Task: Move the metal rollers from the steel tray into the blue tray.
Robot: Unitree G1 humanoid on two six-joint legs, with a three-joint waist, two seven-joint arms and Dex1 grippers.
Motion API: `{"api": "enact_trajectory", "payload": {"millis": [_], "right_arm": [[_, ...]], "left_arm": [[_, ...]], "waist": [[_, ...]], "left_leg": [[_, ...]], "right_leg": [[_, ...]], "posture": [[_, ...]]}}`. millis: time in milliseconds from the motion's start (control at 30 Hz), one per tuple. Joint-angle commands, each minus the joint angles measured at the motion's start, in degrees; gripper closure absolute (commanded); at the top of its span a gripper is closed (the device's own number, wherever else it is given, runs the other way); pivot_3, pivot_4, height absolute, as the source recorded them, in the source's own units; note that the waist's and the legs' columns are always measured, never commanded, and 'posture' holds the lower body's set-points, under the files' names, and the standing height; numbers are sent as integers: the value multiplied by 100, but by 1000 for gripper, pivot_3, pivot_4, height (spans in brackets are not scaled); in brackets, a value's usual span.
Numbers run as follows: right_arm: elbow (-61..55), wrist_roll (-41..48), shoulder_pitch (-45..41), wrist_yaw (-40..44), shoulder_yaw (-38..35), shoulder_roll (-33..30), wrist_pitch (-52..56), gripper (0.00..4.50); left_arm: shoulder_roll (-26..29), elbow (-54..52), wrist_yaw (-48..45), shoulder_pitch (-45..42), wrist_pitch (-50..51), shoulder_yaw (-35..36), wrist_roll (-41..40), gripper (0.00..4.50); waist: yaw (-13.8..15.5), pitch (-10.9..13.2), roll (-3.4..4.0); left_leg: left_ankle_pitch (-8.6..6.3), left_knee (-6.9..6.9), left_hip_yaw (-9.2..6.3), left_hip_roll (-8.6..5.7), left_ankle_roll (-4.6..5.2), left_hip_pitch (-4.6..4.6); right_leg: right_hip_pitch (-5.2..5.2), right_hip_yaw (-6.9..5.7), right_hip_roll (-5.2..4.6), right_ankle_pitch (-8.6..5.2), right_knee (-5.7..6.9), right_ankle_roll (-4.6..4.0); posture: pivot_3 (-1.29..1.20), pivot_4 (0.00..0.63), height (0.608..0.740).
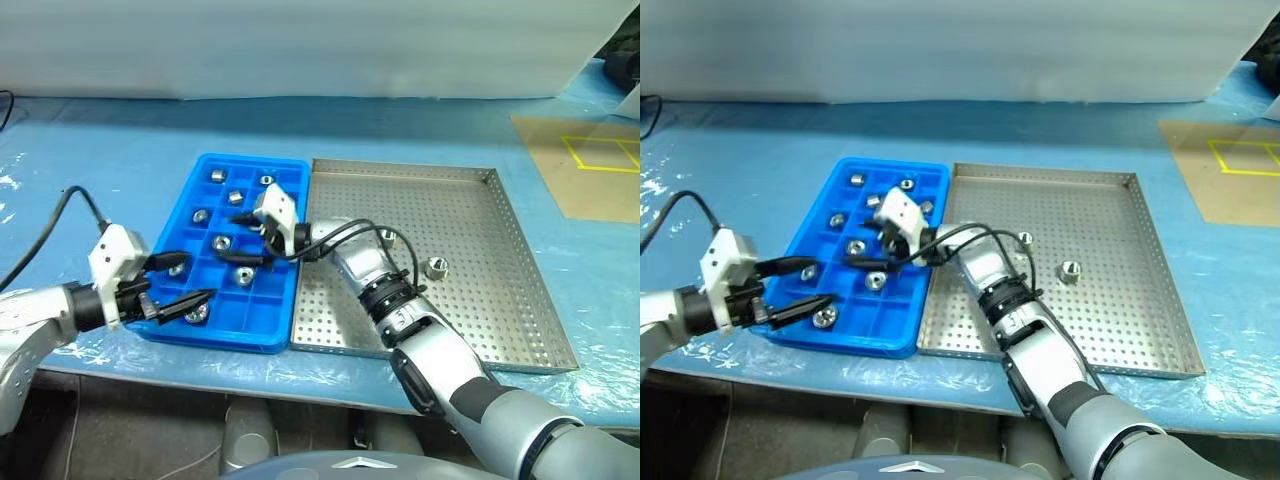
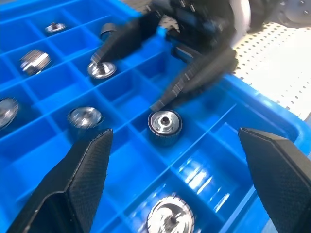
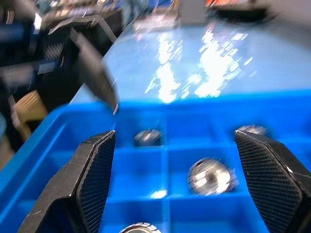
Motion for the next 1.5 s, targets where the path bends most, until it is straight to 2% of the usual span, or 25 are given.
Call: {"api": "enact_trajectory", "payload": {"millis": [33,167,400,533,633,1000,1400,1500], "right_arm": [[-692,88,-2,-334,-458,-543,-74,468],[-977,45,200,-873,-915,-1338,90,468],[-1934,75,1202,-1196,-1044,-2077,712,468],[-2482,-20,1524,-1418,-832,-2011,962,468],[-2557,-59,1655,-1471,-730,-1989,1045,468],[-1284,-187,1692,-1879,-809,-1966,655,468],[-944,-224,1591,-1699,-630,-1781,380,468],[-1047,-260,1684,-1562,-544,-1789,350,1100]], "left_arm": [[-135,325,-109,-703,-85,-705,122,91],[-421,964,-458,-1500,-381,-1535,444,91],[-767,1855,-972,-2268,-793,-2197,784,91],[-866,2164,-1138,-2468,-958,-2309,912,91],[-909,2204,-1197,-2483,-1012,-2353,957,91],[-974,2141,-1262,-2342,-1066,-2324,1057,91],[-939,2086,-1220,-2317,-1032,-2216,1028,91],[-927,2069,-1221,-2299,-1035,-2223,1035,91]], "waist": [[1,-1,-1],[-70,-3,-3],[-391,-4,-6],[-605,-4,-6],[-647,-4,-6],[-601,-4,-5],[-611,-4,-5],[-611,-4,-5]], "left_leg": [[6,1,0,-1,-11,2],[18,5,1,-9,-28,12],[22,3,2,-10,-32,11],[22,3,5,-11,-31,9],[23,3,5,-12,-33,15],[24,9,5,-18,-27,25],[23,6,5,-15,-26,26],[23,6,5,-14,-25,26]], "right_leg": [[3,1,-1,0,2,0],[1,7,0,1,19,2],[0,18,5,2,35,3],[-1,26,7,2,38,3],[1,31,7,1,42,2],[5,22,0,1,38,1],[4,22,1,1,36,0],[4,22,1,1,36,0]], "posture": [[123,150,740],[31,150,740],[-95,150,740],[-110,150,740],[-112,150,740],[-100,150,740],[-77,150,740],[-77,150,740]]}}
